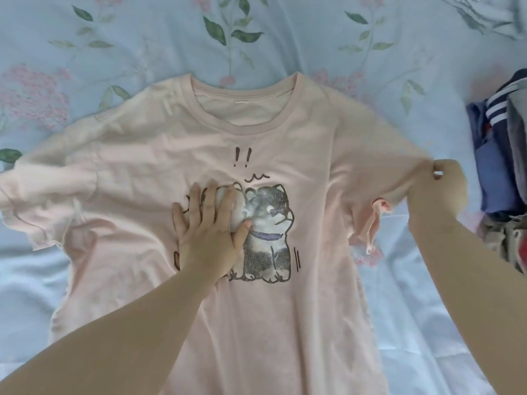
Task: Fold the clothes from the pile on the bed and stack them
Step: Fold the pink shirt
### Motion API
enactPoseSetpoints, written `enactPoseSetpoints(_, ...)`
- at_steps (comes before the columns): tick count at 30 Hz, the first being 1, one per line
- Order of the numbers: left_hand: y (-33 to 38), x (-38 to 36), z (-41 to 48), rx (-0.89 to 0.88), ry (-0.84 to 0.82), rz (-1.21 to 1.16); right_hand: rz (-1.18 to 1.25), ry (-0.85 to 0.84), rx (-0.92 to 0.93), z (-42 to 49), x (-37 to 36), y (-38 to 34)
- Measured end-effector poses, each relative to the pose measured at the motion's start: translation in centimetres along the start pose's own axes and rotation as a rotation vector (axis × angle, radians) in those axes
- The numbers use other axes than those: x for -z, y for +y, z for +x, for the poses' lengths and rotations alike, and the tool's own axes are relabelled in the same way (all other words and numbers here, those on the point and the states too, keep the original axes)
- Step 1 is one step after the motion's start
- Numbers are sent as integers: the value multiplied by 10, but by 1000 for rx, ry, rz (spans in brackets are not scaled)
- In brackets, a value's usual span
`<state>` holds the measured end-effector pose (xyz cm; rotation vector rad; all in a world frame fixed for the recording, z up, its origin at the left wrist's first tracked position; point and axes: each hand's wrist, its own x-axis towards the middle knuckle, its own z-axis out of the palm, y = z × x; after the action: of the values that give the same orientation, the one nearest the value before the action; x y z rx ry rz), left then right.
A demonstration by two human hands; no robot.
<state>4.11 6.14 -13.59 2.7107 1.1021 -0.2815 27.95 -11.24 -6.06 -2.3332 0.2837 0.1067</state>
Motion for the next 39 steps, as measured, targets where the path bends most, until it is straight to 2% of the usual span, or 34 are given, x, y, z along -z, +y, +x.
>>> enactPoseSetpoints(1,0,-1,0,-4,18,2,77,39,-47,9,3,0)
enactPoseSetpoints(3,0,-4,1,-11,37,3,146,-13,-178,17,4,2)
enactPoseSetpoints(7,0,-5,1,-16,57,17,-228,-207,-335,7,-4,30)
enactPoseSetpoints(9,0,-5,1,-2,45,24,-308,-266,-330,3,-5,43)
enactPoseSetpoints(11,0,-5,1,8,45,23,-264,-215,-253,6,-1,44)
enactPoseSetpoints(14,0,-6,1,13,34,20,2,22,-156,19,15,34)
enactPoseSetpoints(16,0,-6,1,15,26,17,159,90,-273,25,22,37)
enactPoseSetpoints(17,0,-6,1,14,23,25,101,87,-370,21,19,44)
enactPoseSetpoints(19,0,-4,0,18,18,40,-59,-37,-489,6,12,61)
enactPoseSetpoints(22,1,-2,0,26,-7,64,-75,-292,-351,-9,4,76)
enactPoseSetpoints(23,1,-1,0,29,-14,65,-26,-308,-351,-11,5,75)
enactPoseSetpoints(28,5,7,-2,36,-40,64,430,54,-545,-6,35,70)
enactPoseSetpoints(31,14,12,-11,106,-54,2,188,-71,-475,-30,47,84)
enactPoseSetpoints(33,23,10,-30,139,-60,-62,122,-201,-397,-60,46,91)
enactPoseSetpoints(36,26,-5,-77,31,-35,-73,-56,-464,-239,-106,35,103)
enactPoseSetpoints(37,24,-12,-95,-10,-18,-72,-138,-489,-199,-115,34,106)
enactPoseSetpoints(39,16,-22,-128,-47,1,-66,-191,-417,-122,-128,37,108)
